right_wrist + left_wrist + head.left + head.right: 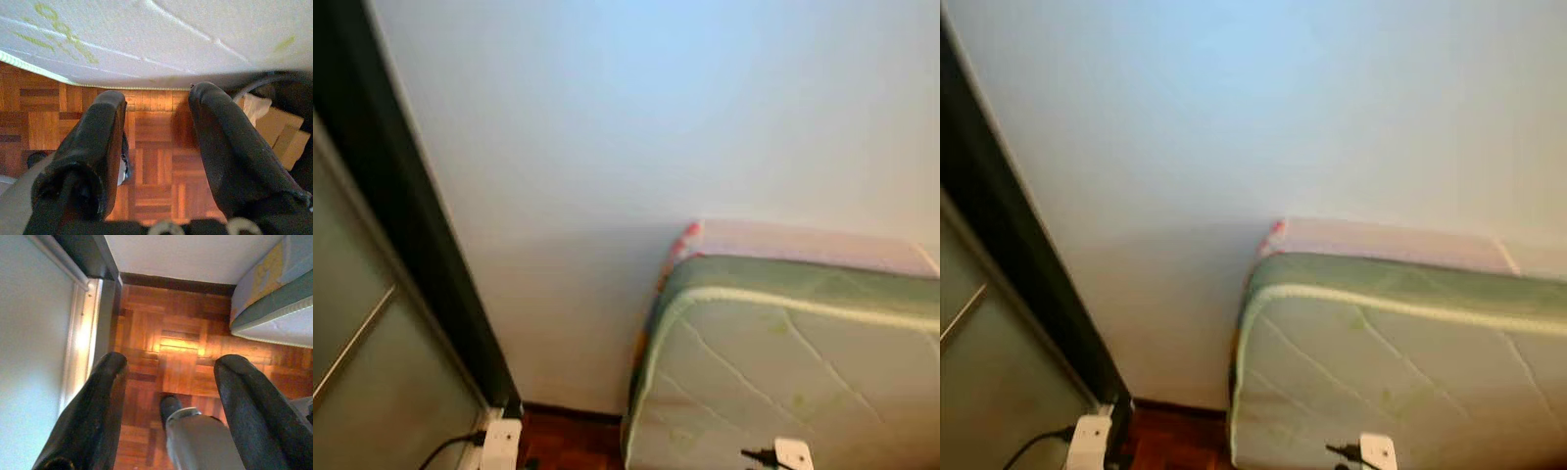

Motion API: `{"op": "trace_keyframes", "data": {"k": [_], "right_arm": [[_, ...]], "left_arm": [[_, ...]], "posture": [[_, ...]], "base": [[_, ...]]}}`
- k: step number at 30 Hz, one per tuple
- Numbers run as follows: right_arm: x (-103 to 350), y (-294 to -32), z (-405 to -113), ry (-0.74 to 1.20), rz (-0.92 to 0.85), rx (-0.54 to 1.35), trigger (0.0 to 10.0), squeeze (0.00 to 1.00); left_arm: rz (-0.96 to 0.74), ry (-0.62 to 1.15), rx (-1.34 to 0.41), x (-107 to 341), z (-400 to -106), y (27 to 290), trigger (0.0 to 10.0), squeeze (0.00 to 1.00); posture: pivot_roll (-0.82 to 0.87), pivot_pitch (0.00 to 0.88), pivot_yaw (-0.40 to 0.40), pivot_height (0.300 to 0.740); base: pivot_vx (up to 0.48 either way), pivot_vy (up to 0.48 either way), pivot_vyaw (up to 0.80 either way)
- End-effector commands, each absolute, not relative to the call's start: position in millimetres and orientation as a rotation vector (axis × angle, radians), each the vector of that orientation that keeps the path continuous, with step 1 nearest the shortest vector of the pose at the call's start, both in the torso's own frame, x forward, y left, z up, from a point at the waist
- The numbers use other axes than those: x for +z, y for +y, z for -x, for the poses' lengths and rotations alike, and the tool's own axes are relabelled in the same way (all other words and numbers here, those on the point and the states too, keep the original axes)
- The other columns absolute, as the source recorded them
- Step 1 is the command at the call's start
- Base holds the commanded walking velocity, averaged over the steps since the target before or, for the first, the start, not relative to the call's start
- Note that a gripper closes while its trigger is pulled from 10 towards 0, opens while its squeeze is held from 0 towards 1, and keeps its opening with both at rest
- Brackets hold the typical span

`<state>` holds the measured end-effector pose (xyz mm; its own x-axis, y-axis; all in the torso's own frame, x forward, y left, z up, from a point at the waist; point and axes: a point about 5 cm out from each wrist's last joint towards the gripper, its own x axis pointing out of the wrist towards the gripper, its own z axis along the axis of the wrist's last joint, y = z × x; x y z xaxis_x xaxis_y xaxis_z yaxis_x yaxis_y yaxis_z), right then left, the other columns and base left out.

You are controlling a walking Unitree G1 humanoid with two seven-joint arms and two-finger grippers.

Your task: Clean up the room

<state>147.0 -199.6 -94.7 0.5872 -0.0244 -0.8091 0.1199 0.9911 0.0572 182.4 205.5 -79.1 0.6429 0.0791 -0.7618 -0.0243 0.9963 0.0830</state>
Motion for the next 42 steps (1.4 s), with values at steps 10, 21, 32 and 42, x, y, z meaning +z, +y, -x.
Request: {"op": "trace_keyframes", "data": {"k": [10,21,32,42], "right_arm": [[-75.9,-188.8,-197.6,0.938,-0.066,0.077,10.0,0.0],[-75.6,-188.7,-198.1,0.936,-0.055,0.09,10.0,0.0],[-74.9,-188.7,-198.8,0.915,-0.075,0.072,10.0,0.0],[-75.0,-189.6,-198.4,0.913,-0.071,0.06,10.0,0.0]], "left_arm": [[0.095,0.954,0.165,-77.0,-184.2,226.7,10.0,0.0],[0.091,0.958,0.163,-77.1,-183.9,226.9,10.0,0.0],[0.088,0.959,0.159,-77.1,-183.9,226.9,10.0,0.0],[0.073,0.963,0.148,-77.2,-183.8,226.7,10.0,0.0]], "posture": [[0.07,0.0,-0.106,0.74],[0.07,0.0,-0.107,0.74],[0.07,0.0,-0.108,0.74],[0.07,0.0,-0.111,0.74]], "base": [[0.0,0.0,-0.73],[0.0,0.0,-0.73],[0.0,0.0,-0.13],[0.0,0.0,0.0]]}}
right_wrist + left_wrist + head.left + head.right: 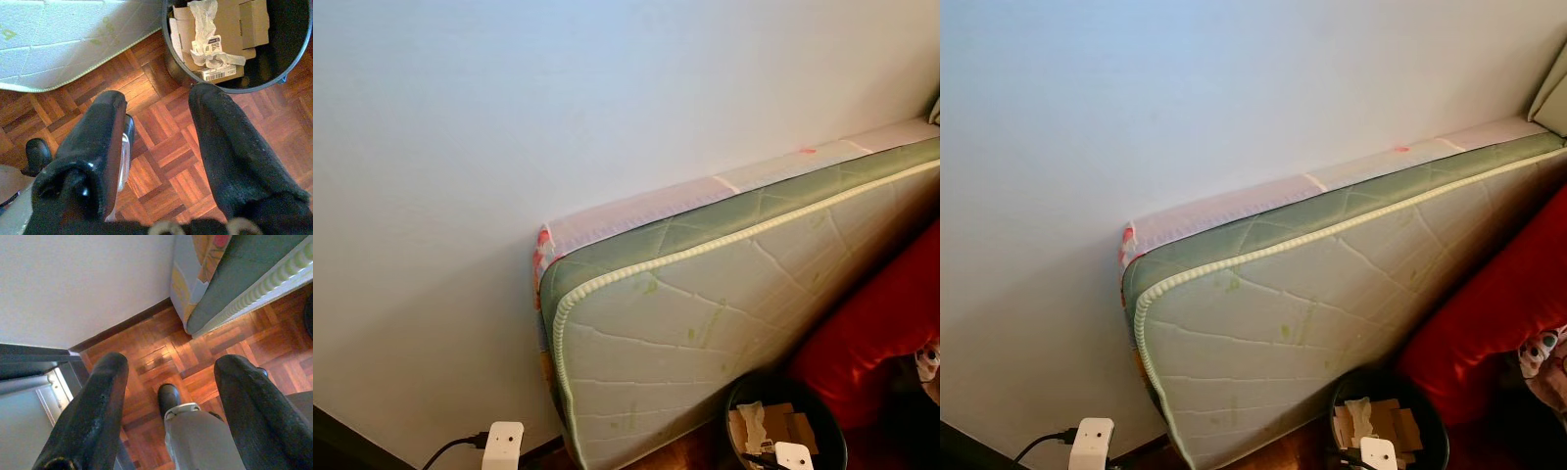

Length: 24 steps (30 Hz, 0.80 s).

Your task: Clean up the room

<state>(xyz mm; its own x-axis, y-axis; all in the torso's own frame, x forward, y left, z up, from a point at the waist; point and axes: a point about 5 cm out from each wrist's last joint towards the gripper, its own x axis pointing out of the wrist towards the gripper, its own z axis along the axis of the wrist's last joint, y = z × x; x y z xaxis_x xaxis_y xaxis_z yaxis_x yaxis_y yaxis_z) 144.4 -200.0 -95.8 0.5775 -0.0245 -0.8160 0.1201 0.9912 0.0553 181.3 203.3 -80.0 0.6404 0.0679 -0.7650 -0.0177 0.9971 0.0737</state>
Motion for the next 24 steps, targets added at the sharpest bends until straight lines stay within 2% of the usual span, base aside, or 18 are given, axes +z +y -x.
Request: {"op": "trace_keyframes", "data": {"k": [1,3,24], "right_arm": [[-75.1,-189.6,-198.3,0.912,-0.071,0.06,10.0,0.0],[-75.1,-189.7,-198.2,0.913,-0.07,0.06,10.0,0.0],[-74.9,-189.7,-197.9,0.904,-0.073,0.065,10.0,0.0]], "left_arm": [[0.071,0.963,0.145,-77.2,-183.8,226.6,10.0,0.0],[0.069,0.963,0.142,-77.2,-183.8,226.6,10.0,0.0],[0.047,0.966,0.123,-77.3,-183.6,226.2,10.0,0.0]], "posture": [[0.07,0.0,-0.111,0.74],[0.07,0.0,-0.111,0.74],[0.06,0.0,-0.112,0.74]], "base": [[0.0,0.0,0.0],[0.0,0.0,0.0],[0.0,-0.267,0.0]]}}
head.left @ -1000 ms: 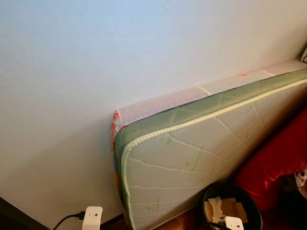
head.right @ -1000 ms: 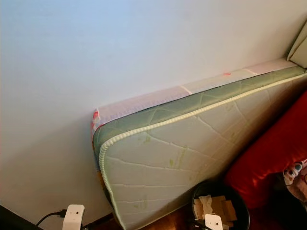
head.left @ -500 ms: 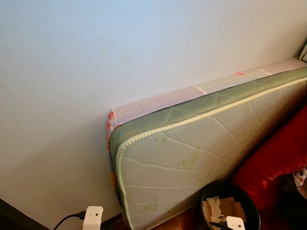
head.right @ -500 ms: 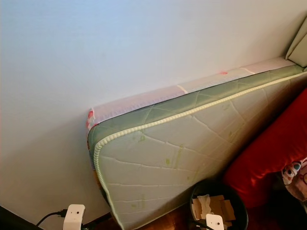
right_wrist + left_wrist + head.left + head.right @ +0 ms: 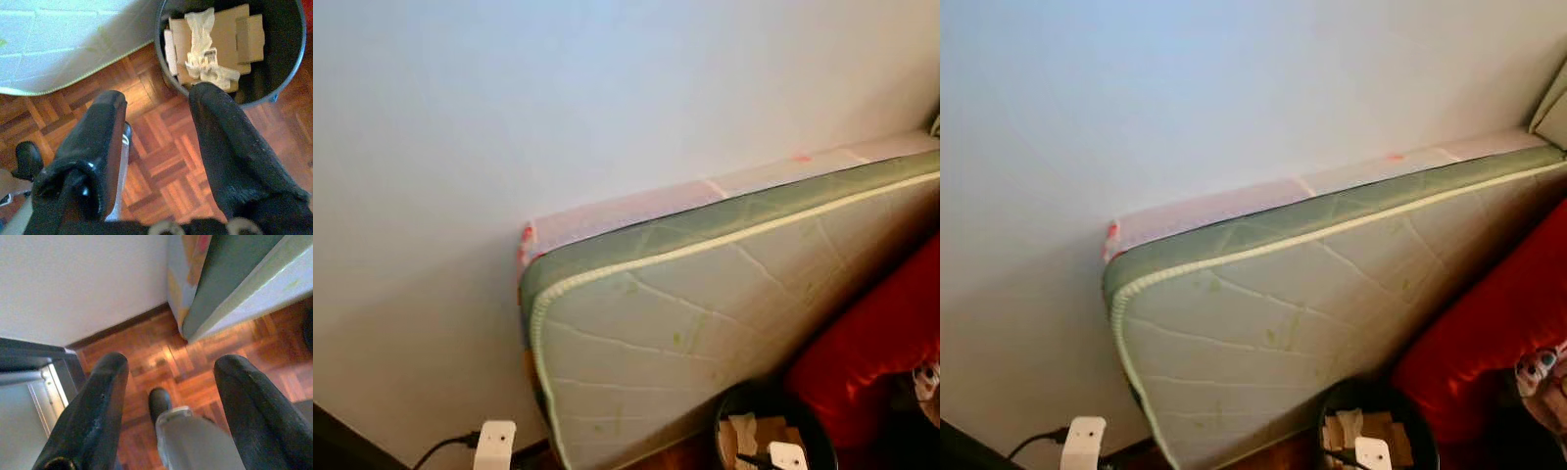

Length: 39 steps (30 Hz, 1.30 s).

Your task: Clean up the room

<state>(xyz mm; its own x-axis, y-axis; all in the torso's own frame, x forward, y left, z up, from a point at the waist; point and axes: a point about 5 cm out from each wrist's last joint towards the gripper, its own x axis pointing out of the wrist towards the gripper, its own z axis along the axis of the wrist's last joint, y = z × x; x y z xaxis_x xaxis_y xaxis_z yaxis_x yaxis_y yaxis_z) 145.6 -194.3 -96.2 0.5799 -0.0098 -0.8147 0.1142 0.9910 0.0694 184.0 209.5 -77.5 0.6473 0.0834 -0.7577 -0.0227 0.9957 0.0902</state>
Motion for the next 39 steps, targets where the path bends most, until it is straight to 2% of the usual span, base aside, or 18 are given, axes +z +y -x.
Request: {"op": "trace_keyframes", "data": {"k": [1,15,39], "right_arm": [[-74.9,-189.7,-197.9,0.904,-0.073,0.065,10.0,0.0],[-74.5,-190.2,-199.1,0.906,-0.078,0.057,10.0,0.0],[-75.4,-190.3,-197.5,0.927,-0.061,0.083,10.0,0.0]], "left_arm": [[0.047,0.966,0.123,-77.3,-183.6,226.2,10.0,0.0],[0.065,0.962,0.143,-76.9,-184.6,226.2,10.0,0.0],[0.081,0.951,0.142,-77.1,-184.4,224.8,10.0,0.0]], "posture": [[0.06,0.0,-0.112,0.74],[0.07,0.0,-0.115,0.74],[0.06,0.0,-0.116,0.74]], "base": [[0.0,-0.315,0.0],[0.0,-0.246,0.0],[0.0,0.0,-0.67]]}}
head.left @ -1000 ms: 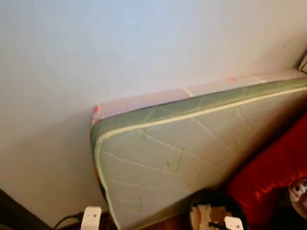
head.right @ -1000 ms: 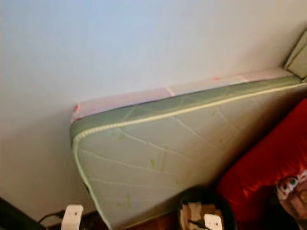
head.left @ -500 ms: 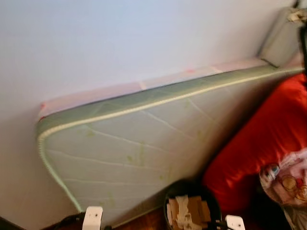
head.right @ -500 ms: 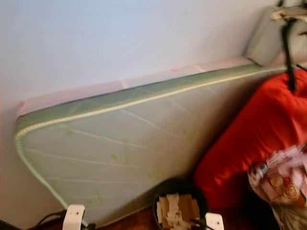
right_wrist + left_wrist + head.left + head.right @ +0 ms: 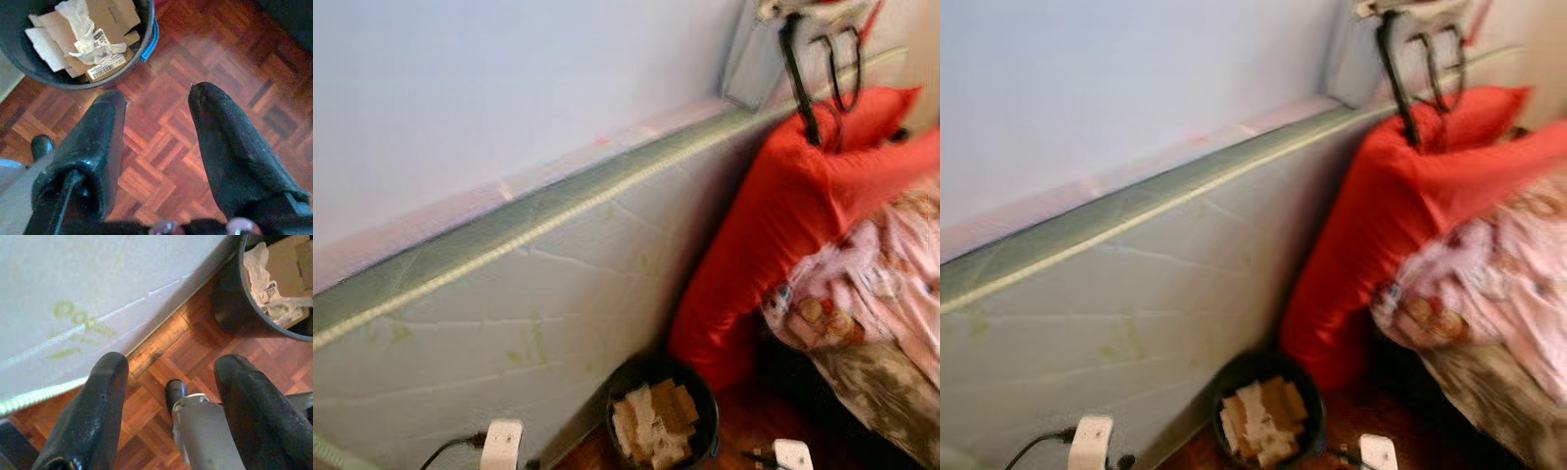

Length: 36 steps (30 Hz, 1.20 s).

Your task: Clean up the room

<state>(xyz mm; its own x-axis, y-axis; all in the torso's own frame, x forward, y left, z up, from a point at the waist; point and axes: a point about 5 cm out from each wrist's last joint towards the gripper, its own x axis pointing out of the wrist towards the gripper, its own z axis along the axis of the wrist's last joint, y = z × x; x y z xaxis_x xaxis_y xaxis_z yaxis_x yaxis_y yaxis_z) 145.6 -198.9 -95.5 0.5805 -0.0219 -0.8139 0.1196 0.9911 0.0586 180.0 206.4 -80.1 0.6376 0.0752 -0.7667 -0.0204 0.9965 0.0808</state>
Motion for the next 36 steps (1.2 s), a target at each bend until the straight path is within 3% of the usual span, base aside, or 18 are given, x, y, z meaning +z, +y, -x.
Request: {"op": "trace_keyframes", "data": {"k": [1,9,30,36], "right_arm": [[-75.9,-190.4,-196.6,0.929,-0.056,0.082,10.0,0.0],[-78.8,-186.0,-192.1,0.933,-0.067,0.078,10.0,0.0],[-76.6,-188.8,-195.4,0.889,-0.125,-0.01,10.0,0.0],[-73.6,-184.4,-200.6,0.849,-0.177,-0.009,10.0,0.0]], "left_arm": [[0.067,0.952,0.131,-77.3,-184.0,224.7,10.0,0.0],[0.045,0.958,0.126,-78.4,-180.1,227.3,10.0,0.0],[0.03,0.954,0.116,-77.2,-183.6,225.6,10.0,0.0],[0.042,0.943,0.141,-75.0,-186.4,229.4,10.0,0.0]], "posture": [[0.05,0.0,-0.113,0.74],[0.06,0.0,-0.091,0.74],[0.06,0.0,-0.103,0.74],[0.07,0.0,-0.077,0.74]], "base": [[0.0,-0.371,-0.68],[0.0,-0.115,-0.68],[0.0,-0.433,0.0],[0.0,-0.052,0.0]]}}
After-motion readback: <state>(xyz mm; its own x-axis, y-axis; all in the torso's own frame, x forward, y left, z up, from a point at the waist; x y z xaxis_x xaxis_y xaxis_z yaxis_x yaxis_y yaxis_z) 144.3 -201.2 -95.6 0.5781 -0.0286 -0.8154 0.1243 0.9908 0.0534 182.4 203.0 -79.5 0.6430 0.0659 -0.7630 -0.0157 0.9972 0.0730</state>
